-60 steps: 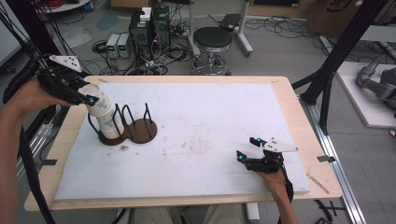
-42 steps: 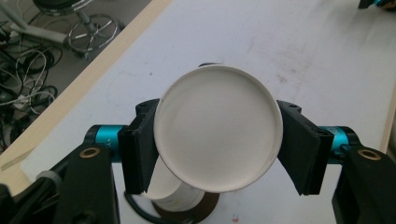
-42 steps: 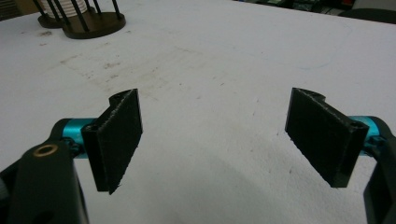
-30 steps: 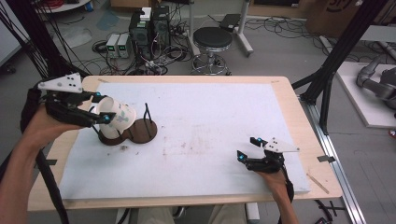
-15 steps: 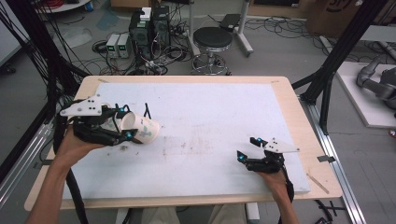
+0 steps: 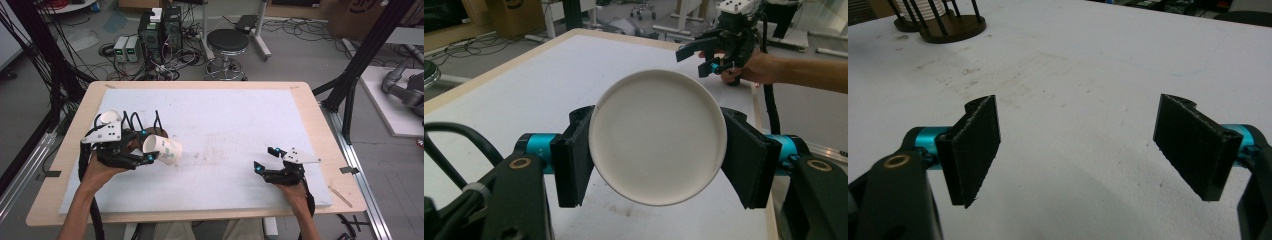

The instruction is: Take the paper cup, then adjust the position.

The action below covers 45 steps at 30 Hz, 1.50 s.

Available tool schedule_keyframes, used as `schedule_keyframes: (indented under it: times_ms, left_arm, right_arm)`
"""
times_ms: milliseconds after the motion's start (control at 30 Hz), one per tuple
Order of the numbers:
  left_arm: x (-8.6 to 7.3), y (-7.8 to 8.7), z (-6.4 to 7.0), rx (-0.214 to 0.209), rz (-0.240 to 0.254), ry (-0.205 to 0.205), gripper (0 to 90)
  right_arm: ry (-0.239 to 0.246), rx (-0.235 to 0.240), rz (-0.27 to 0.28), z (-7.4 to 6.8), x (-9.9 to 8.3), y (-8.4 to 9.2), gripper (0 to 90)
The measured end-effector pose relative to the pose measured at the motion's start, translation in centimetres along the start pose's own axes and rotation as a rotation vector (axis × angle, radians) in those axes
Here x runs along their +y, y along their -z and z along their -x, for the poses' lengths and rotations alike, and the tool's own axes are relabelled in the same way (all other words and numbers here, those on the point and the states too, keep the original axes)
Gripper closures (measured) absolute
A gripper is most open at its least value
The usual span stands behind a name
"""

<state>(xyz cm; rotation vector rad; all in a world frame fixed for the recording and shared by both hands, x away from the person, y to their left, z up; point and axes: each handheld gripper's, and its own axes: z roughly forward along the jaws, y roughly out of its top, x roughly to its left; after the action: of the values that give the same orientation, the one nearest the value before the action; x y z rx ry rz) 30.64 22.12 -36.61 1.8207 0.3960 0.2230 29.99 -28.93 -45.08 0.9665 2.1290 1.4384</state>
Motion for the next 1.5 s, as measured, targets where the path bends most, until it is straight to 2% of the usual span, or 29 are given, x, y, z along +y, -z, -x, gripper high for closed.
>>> schedule_keyframes:
  times_ms: [100, 233, 367, 567, 1067, 1233, 1400, 1500]
  left_arm:
    - [-0.9, -0.2, -0.1, -0.007, 0.018, 0.013, 35.7]
    - [-1.6, -0.8, -0.2, -0.022, 0.016, 0.024, 35.7]
    - [-2.0, -1.3, -0.1, -0.041, 0.022, 0.019, 35.7]
    - [-2.3, -1.6, -0.1, -0.050, 0.027, 0.021, 35.7]
    - [-2.3, -1.1, -0.1, -0.041, 0.028, 0.021, 35.7]
    - [-2.1, -1.2, -0.2, -0.042, 0.030, 0.022, 35.6]
    - [-1.8, -1.2, -0.2, -0.052, 0.045, 0.015, 35.6]
    - [-1.6, -1.5, -0.1, -0.061, 0.053, 0.014, 35.7]
  right_arm:
    - [0.001, -0.003, -0.001, 0.0, 0.0, 0.0, 19.3]
    - [-0.002, -0.004, -0.007, -0.1, 0.0, 0.0, 19.3]
    - [-0.002, -0.005, -0.009, -0.1, 0.0, 0.0, 19.3]
    - [0.002, -0.008, -0.009, -0.1, 0.0, -0.1, 19.3]
    - [-0.009, 0.002, -0.015, 0.1, 0.1, -0.1, 19.2]
    - [-0.032, 0.039, -0.030, 0.5, 0.3, -0.3, 19.2]
    - [0.000, 0.079, -0.016, 0.1, 1.2, -0.3, 19.2]
    - [0.031, 0.134, -0.014, -0.4, 2.5, -0.7, 19.2]
